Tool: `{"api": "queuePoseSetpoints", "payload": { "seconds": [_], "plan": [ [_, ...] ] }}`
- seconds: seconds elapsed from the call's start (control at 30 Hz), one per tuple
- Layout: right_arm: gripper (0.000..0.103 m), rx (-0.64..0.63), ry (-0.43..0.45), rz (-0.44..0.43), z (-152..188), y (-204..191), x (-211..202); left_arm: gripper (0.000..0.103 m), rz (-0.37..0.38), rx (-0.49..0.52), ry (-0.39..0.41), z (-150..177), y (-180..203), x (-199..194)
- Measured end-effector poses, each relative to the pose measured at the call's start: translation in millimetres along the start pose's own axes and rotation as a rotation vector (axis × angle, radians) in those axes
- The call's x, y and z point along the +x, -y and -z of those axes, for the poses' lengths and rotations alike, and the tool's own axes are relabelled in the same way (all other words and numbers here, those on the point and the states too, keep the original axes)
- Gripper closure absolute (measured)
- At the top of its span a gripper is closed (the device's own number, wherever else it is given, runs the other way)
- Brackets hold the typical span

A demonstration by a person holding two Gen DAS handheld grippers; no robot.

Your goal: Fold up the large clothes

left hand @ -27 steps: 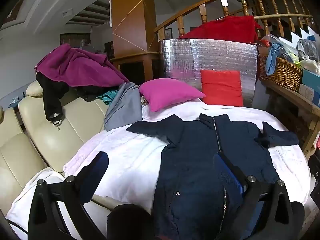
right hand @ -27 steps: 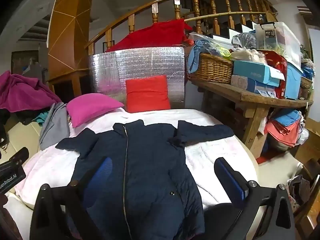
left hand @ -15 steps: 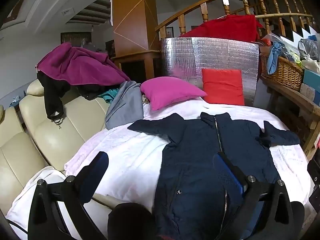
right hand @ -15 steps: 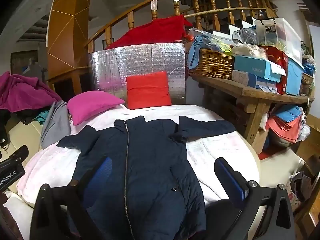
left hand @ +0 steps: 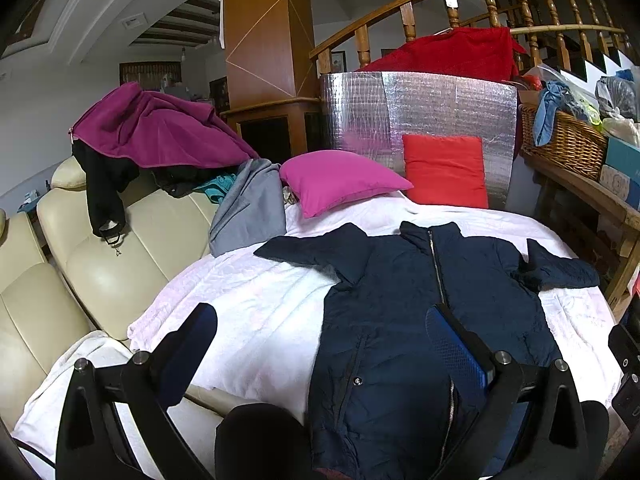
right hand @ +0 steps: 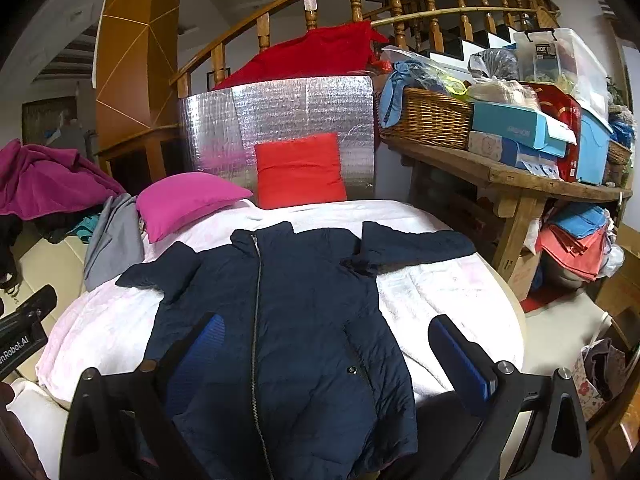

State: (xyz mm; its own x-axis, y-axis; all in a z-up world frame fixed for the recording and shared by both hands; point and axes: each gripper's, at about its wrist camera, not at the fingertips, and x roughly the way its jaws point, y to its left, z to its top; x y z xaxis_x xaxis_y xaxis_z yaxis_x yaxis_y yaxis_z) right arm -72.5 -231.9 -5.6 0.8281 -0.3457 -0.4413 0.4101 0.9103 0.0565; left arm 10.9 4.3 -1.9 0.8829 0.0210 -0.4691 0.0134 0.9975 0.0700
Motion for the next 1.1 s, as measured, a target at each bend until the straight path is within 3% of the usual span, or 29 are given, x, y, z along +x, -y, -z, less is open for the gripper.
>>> {"api": "queuePoseSetpoints", "payload": {
  "seconds": [1.1],
  "plan": [
    [0.000, 0.027, -0.041, -0.015, -0.7, 8.6, 7.4, 0.000, 0.008, 0.011, -0.001, -2.4, 5.1, -1.0]
  ]
}}
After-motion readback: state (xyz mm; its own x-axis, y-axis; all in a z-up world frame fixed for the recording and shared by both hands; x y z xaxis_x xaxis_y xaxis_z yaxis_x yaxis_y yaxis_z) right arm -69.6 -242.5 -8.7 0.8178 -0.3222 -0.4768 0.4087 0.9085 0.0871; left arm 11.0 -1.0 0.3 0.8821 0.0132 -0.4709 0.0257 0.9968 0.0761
